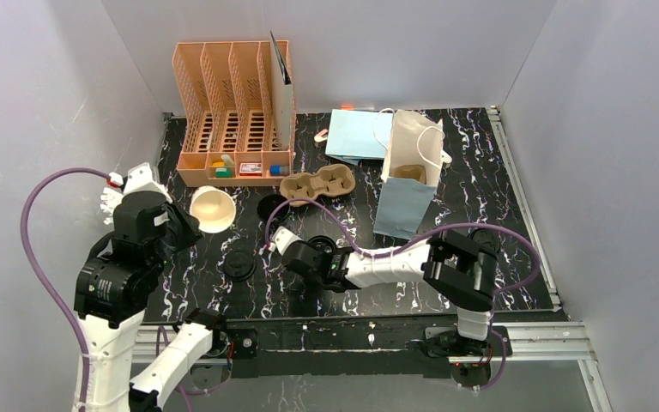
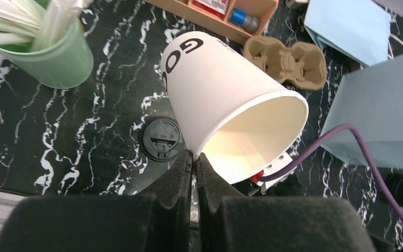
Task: Pack the takeout coffee
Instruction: Close the cup lid on the coffee cup.
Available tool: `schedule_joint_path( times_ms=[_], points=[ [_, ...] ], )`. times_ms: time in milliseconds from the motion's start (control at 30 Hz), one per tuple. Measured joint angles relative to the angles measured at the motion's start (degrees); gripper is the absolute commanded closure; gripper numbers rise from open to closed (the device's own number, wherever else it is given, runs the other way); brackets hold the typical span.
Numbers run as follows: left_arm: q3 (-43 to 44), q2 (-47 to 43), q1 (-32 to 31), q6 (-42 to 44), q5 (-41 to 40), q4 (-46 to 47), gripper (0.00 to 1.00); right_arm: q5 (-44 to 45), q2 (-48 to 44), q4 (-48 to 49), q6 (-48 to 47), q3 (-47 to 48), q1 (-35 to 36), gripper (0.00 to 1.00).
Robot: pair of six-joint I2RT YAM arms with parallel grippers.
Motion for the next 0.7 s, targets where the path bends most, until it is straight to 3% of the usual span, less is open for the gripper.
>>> schedule_joint_path(
  times_ms=[233,433,700],
  points=[
    [-5.4,2.3,0.0,-0.4,12.8,1.9,1.00,-0.2,-11.6,-3.5,2.5,-0.3,0.1,0.88],
    [-17.4,4.6,0.0,-3.9,29.5,7.4,1.00,-0.1,-27.6,-6.1,7.0,-1.2,-0.1,0.89],
    [-28.3,1.7,0.0,-9.8,38.8,15.6,1.00,0.2,-36.0,-14.7,12.5,-1.9,-3.1,0.90]
  ],
)
